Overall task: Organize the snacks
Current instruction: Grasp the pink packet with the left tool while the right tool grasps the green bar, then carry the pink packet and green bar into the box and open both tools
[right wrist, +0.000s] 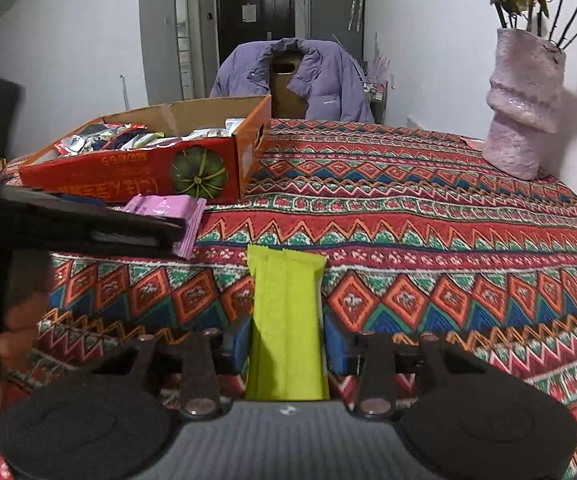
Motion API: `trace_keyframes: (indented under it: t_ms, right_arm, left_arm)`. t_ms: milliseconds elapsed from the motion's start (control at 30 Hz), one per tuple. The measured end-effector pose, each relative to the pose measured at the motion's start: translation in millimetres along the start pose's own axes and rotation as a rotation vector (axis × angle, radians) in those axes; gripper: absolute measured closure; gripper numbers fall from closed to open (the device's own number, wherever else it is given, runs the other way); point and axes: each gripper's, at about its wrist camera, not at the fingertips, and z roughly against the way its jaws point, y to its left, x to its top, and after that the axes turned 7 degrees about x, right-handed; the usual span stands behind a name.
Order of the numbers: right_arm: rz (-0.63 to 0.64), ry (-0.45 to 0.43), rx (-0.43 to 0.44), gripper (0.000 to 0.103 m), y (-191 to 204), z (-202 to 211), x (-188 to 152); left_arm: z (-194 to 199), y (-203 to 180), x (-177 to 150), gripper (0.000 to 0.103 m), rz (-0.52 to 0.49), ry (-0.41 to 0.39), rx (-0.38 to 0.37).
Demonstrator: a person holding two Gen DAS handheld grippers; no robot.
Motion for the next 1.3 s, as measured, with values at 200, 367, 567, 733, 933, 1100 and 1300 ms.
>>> trace_keyframes:
  t_ms: [200,367,567,733,933,1100,1300]
  right_arm:
    - [0.013,-0.011,0.008,0.065,-4,-10,4]
    - [0.010,-0.016,0.018,0.066,-5,-7,3]
    - [0.002,-0.038,0.043,0.067,0,9,0]
    - [0.008,-0.067,0.069,0.067,16,40,-10]
    - [0.042,-0.099,0.094,0.069,46,83,-33]
    - [0.060,-0.114,0.123,0.069,70,104,-50]
    - [0.084,-0.188,0.150,0.069,92,131,-45]
  left_arm:
    - [-16,0,4,0.027,0.085,0.023,0.008]
    - [-3,-1,1,0.035,0.077,0.015,0.021]
    - [41,7,-10,0.038,0.086,0.017,-0.035]
    - [105,31,-31,0.038,0.087,-0.017,-0.022]
    - [178,76,-71,0.038,0.132,-0.042,0.055]
    - [219,99,-95,0.038,0.159,-0.082,0.108]
    - [248,112,-99,0.038,0.175,-0.148,0.107]
